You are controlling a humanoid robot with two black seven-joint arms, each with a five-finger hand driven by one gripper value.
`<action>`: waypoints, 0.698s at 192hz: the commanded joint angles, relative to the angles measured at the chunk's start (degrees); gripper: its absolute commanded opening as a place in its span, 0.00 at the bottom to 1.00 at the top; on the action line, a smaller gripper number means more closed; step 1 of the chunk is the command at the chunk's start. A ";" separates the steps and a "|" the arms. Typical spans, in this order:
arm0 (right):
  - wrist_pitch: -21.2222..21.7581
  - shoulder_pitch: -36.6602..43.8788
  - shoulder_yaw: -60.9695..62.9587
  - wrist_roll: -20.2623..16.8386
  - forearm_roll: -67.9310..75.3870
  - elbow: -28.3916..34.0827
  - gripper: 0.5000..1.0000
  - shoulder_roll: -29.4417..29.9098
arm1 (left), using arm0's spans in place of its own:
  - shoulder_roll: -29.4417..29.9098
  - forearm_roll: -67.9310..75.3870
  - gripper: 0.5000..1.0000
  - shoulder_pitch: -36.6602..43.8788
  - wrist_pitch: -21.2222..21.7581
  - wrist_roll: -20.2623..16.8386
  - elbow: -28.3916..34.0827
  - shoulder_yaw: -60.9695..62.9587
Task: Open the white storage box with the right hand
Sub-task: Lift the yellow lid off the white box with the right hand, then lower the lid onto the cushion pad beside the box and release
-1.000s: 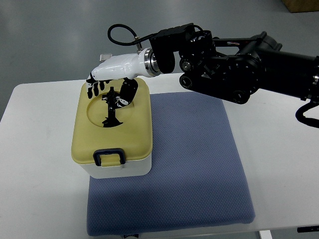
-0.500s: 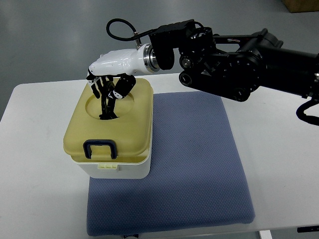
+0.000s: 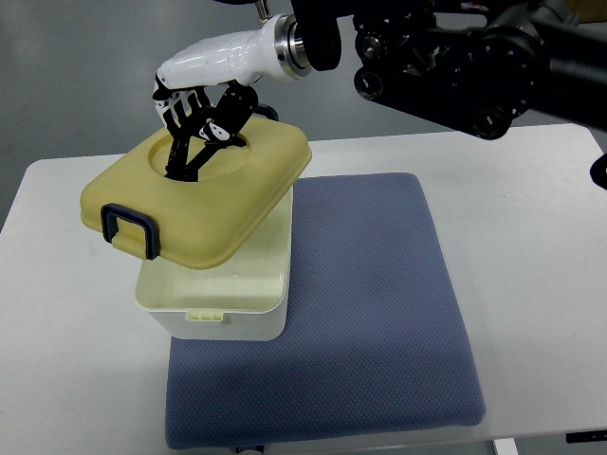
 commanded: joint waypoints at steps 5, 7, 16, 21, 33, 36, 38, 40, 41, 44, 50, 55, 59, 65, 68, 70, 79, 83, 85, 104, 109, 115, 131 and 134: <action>3.59 0.54 0.14 0.10 0.02 1.27 0.00 -4.05 | 0.00 0.00 1.00 -0.01 -0.01 0.00 0.00 0.05; 3.94 0.54 0.13 0.10 0.02 1.45 0.00 -4.49 | 0.00 0.00 1.00 -0.01 -0.01 0.00 0.00 0.05; 5.44 0.54 0.13 0.18 0.02 2.07 0.00 -6.34 | 0.00 0.00 1.00 -0.01 -0.01 0.00 0.00 0.05; 6.32 0.46 0.13 0.18 0.02 2.33 0.00 -7.31 | 0.00 0.00 1.00 -0.01 -0.01 0.00 0.00 0.05; 8.60 -0.07 0.13 0.18 -0.15 2.94 0.00 -10.38 | 0.00 0.00 1.00 -0.01 -0.01 0.00 0.00 0.05; 8.87 -0.16 0.05 0.18 -0.15 3.03 0.00 -10.91 | 0.00 0.00 1.00 -0.01 -0.01 0.00 -0.09 0.05; 9.22 -0.25 0.05 0.18 -0.15 3.12 0.00 -11.44 | 0.00 0.00 1.00 -0.01 -0.01 0.00 0.00 0.05; 9.48 -0.34 -0.04 0.18 -0.15 3.21 0.00 -11.88 | 0.00 0.00 1.00 -0.01 -0.01 0.00 0.00 0.05; 9.74 -0.42 -0.04 0.18 -0.15 3.21 0.00 -12.40 | 0.00 0.00 1.00 -0.01 -0.01 0.00 0.00 0.05; 10.01 -0.51 -0.04 0.18 -0.15 3.30 0.00 -12.93 | 0.00 0.00 1.00 -0.01 -0.01 0.00 0.00 0.13; 10.71 -0.86 -0.13 0.45 -0.15 3.38 0.00 -14.42 | 0.00 0.00 1.00 -0.01 -0.01 -0.08 0.00 0.13; 11.15 -1.21 -0.22 0.71 -0.15 3.47 0.00 -15.39 | 0.00 0.00 1.00 -0.01 -0.01 0.00 0.00 0.13; 11.50 -1.65 -0.39 0.97 -0.24 3.47 0.00 -16.45 | 0.00 0.00 1.00 -0.01 -0.01 0.00 0.00 0.13; 11.94 -2.18 -0.48 1.15 -0.33 3.65 0.00 -17.94 | 0.00 0.00 1.00 -0.01 -0.01 0.00 -0.09 0.13; 12.12 -2.62 -0.48 1.15 -0.24 3.65 0.00 -18.99 | 0.00 0.00 1.00 -0.01 -0.01 0.00 -0.09 0.13; 12.21 -2.79 -0.48 1.24 -0.24 3.73 0.00 -19.43 | 0.00 0.00 1.00 -0.01 -0.01 0.00 -0.09 0.13; 12.40 -3.50 -0.74 1.33 -0.24 3.82 0.00 -21.28 | 0.00 0.00 1.00 -0.01 -0.01 0.00 -0.18 0.13; 12.40 -3.85 -0.74 1.33 -0.24 3.82 0.00 -22.07 | 0.00 0.00 1.00 -0.01 -0.01 0.00 -0.27 0.22; 12.40 -4.03 -0.74 1.33 -0.33 3.82 0.00 -22.51 | 0.00 0.00 1.00 -0.01 -0.01 0.00 -0.27 0.22; 12.40 -7.10 -0.83 1.41 -0.85 3.82 0.00 -25.23 | 0.00 0.00 1.00 -0.01 -0.01 0.00 -0.27 0.22; 12.40 -7.98 -0.92 1.41 -1.12 3.82 0.00 -25.59 | 0.00 0.00 1.00 -0.01 -0.01 0.00 -0.36 0.22; 12.40 -9.21 -0.92 1.41 -1.47 3.74 0.00 -26.03 | 0.00 0.00 1.00 0.08 -0.01 0.00 -0.44 0.22; 12.40 -12.20 -1.10 1.41 -2.17 3.82 0.00 -26.55 | 0.00 0.00 1.00 -0.01 -0.01 0.00 -0.53 0.22; 12.40 -12.55 -1.10 1.41 -2.35 3.74 0.00 -26.55 | 0.00 0.00 1.00 -0.01 -0.01 0.00 -0.53 0.22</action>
